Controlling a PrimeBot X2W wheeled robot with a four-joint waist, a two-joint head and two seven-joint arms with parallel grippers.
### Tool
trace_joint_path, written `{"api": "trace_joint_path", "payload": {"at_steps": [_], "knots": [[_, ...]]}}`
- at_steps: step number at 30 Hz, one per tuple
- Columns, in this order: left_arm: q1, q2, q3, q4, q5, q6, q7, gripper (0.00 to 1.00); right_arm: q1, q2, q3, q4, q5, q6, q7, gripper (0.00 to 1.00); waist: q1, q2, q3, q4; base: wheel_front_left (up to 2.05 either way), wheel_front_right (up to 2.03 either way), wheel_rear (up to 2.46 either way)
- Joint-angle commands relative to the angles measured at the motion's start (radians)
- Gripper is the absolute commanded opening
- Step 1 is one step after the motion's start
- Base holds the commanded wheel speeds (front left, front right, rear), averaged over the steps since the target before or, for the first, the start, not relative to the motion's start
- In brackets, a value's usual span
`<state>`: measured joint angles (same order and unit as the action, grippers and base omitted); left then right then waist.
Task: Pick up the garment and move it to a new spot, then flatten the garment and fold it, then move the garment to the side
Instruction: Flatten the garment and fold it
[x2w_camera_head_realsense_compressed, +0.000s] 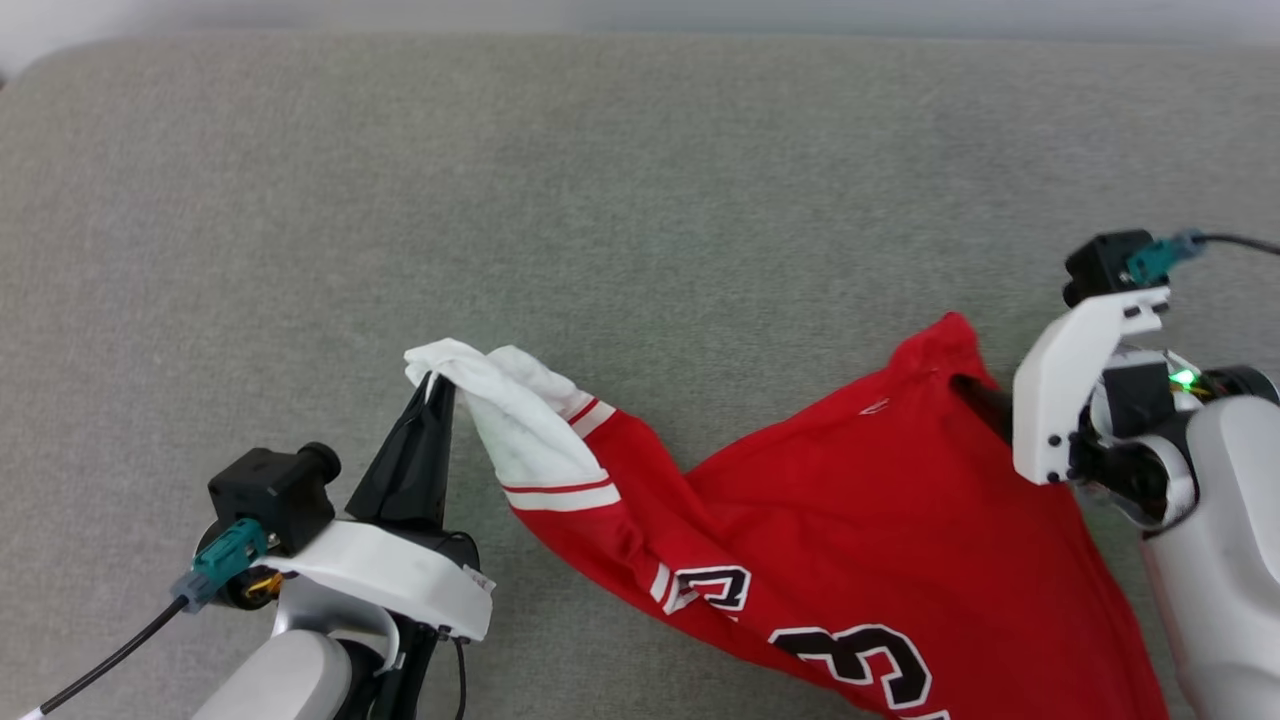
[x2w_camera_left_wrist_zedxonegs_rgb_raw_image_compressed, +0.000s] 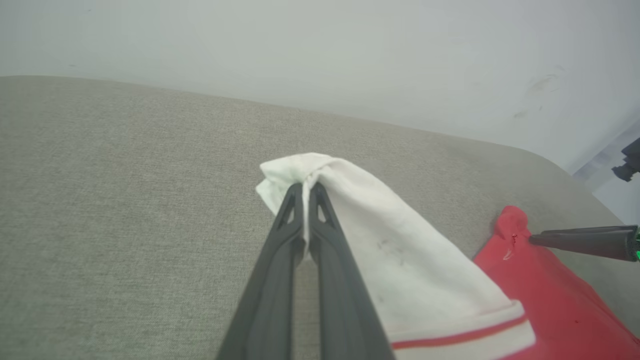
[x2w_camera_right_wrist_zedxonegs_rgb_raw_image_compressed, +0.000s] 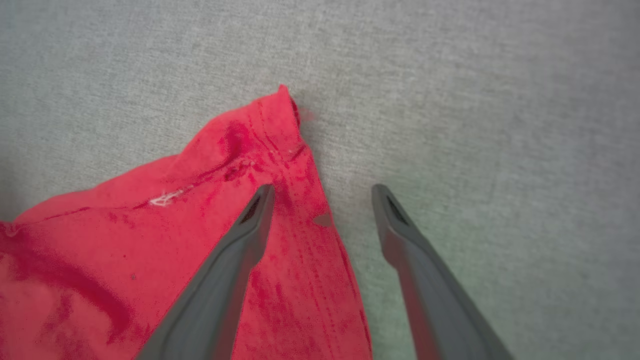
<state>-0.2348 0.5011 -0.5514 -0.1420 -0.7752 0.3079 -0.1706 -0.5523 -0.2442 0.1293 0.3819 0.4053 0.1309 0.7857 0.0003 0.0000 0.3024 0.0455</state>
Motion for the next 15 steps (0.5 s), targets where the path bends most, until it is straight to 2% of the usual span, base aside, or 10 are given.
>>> {"api": "trace_joint_path", "payload": {"at_steps": [1, 4, 6, 8, 9, 11, 15], "knots": [[-0.017, -0.003, -0.002, 0.006, 0.007, -0.005, -0.006, 0.0, -0.032, -0.003, 0.02, 0.02, 0.006, 0.0, 0.017, 1.0, -0.0003, 0.0, 0.041, 0.039, 0.0, 0.0, 0.0], [-0.034, -0.014, -0.005, 0.019, 0.008, -0.014, -0.012, 0.0, -0.077, -0.003, 0.054, 0.081, 0.013, 0.0, 0.065, 1.0, -0.0003, 0.0, 0.06, 0.053, 0.0, 0.0, 0.0], [-0.046, -0.022, -0.008, 0.033, 0.009, -0.022, -0.016, 0.0, -0.088, 0.004, 0.087, 0.158, 0.005, 0.0, 0.145, 1.0, -0.0003, 0.0, 0.074, 0.066, 0.0, 0.0, 0.0], [-0.051, -0.025, -0.01, 0.043, 0.009, -0.025, -0.018, 0.0, -0.084, 0.013, 0.107, 0.194, 0.006, 0.0, 0.188, 0.36, -0.0003, 0.0, 0.078, 0.07, 0.0, 0.0, 0.0], [-0.053, -0.026, -0.01, 0.046, 0.008, -0.027, -0.02, 0.0, -0.083, 0.016, 0.115, 0.207, 0.007, 0.0, 0.203, 0.0, -0.0003, 0.0, 0.08, 0.072, 0.0, 0.0, 0.0], [-0.055, -0.027, -0.009, 0.053, 0.004, -0.028, -0.02, 0.0, -0.084, 0.022, 0.123, 0.219, 0.017, 0.0, 0.211, 0.0, -0.0003, 0.0, 0.082, 0.073, 0.0, 0.0, 0.0], [-0.054, -0.02, 0.0, 0.064, -0.003, -0.031, -0.025, 0.0, -0.119, 0.018, 0.119, 0.187, 0.031, 0.0, 0.132, 0.0, -0.0003, 0.0, 0.077, 0.067, 0.0, 0.0, 0.0]]}}
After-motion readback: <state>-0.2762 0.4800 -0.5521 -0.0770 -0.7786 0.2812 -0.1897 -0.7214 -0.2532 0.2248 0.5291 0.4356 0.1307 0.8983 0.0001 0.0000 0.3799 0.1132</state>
